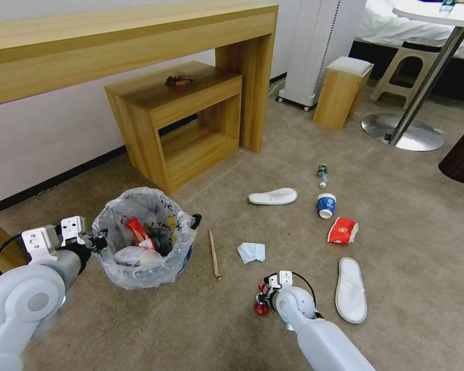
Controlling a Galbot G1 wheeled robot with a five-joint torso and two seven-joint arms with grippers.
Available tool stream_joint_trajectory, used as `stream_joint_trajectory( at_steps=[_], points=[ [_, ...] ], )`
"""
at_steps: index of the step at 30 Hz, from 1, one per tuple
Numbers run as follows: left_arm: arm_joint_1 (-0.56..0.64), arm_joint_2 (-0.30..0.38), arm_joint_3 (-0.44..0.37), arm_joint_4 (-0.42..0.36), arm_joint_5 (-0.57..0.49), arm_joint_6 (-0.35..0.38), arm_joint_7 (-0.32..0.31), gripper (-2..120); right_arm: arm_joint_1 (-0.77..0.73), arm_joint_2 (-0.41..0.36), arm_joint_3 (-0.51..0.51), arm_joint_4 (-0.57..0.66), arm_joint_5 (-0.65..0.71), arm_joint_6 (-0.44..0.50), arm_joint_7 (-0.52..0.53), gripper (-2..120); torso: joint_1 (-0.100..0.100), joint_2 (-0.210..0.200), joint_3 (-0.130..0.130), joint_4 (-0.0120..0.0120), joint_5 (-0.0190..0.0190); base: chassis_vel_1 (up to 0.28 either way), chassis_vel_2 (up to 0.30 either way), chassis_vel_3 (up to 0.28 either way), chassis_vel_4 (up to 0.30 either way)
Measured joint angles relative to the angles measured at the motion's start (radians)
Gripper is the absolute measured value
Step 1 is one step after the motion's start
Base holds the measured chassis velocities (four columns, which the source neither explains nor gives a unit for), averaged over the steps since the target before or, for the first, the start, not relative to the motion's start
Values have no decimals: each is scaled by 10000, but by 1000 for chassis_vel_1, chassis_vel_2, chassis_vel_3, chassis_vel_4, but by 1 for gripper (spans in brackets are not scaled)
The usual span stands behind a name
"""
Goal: Pick up the trash bin and place the garbage on the floor into it.
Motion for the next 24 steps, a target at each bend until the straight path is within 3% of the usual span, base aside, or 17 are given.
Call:
stream_joint_trajectory(
  at_steps=[5, 19, 24],
  points=[
    [58, 62, -73, -21, 2, 0, -17, 0, -35, -76, 14, 95, -60, 14, -99, 10, 0, 0, 0, 0, 0, 0, 0, 0, 0],
    [28, 19, 1, 3, 41, 0, -26, 0, -98, -247, 76, 175, -405, 218, -423, 10, 0, 0, 0, 0, 0, 0, 0, 0, 0],
    [26, 39, 62, 19, 41, 0, -17, 0, -209, -383, 265, 686, -654, 857, -803, 10, 0, 0, 0, 0, 0, 0, 0, 0, 0]
  ],
)
